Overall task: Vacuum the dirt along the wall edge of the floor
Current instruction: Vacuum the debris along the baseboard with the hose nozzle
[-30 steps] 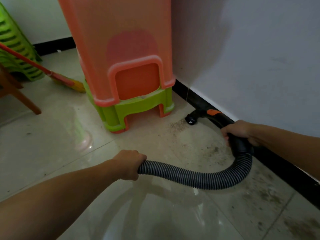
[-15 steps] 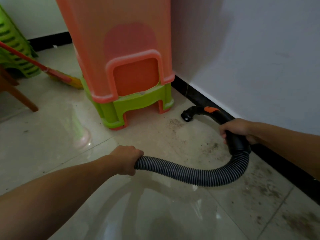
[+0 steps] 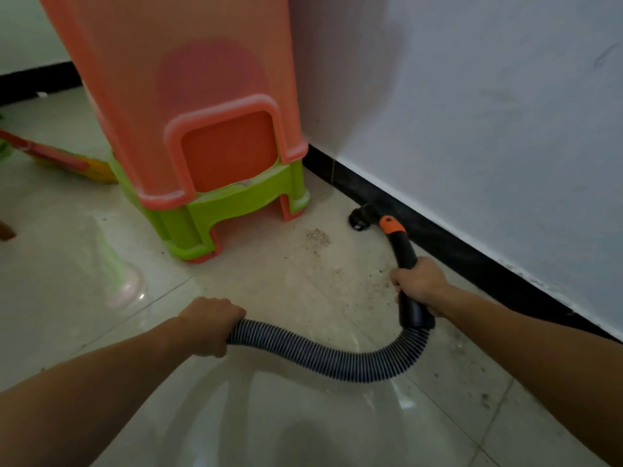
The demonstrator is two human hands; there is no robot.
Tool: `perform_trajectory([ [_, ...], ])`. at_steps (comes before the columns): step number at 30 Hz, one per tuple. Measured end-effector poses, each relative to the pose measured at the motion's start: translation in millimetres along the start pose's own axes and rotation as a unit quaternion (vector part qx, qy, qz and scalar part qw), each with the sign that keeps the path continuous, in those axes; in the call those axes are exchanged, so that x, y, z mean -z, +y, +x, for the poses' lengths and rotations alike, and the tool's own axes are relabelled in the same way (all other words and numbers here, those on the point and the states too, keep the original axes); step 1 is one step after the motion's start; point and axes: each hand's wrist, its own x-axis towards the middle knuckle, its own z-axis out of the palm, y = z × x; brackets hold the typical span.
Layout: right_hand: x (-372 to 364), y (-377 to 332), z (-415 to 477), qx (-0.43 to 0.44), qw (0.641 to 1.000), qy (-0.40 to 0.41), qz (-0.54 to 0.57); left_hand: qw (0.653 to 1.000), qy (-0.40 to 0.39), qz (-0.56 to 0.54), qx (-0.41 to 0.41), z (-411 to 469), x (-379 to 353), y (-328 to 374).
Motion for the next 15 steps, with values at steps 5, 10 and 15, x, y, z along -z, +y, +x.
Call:
perform_trajectory([
  [5, -15, -39, 23, 0.089, 0.956, 0.073, -0.270, 1.000, 0.015, -0.019, -0.010, 8, 10, 20],
  [10, -35, -93, 52, 0.193, 0.874, 0.110, -0.432, 0.999, 0.009, -0.042, -0.026, 30, 9, 44],
  [15, -32, -76, 58, 0.190, 0.878, 0.107, -0.427, 0.998, 0.006, -0.070, -0.003, 42, 13, 33],
])
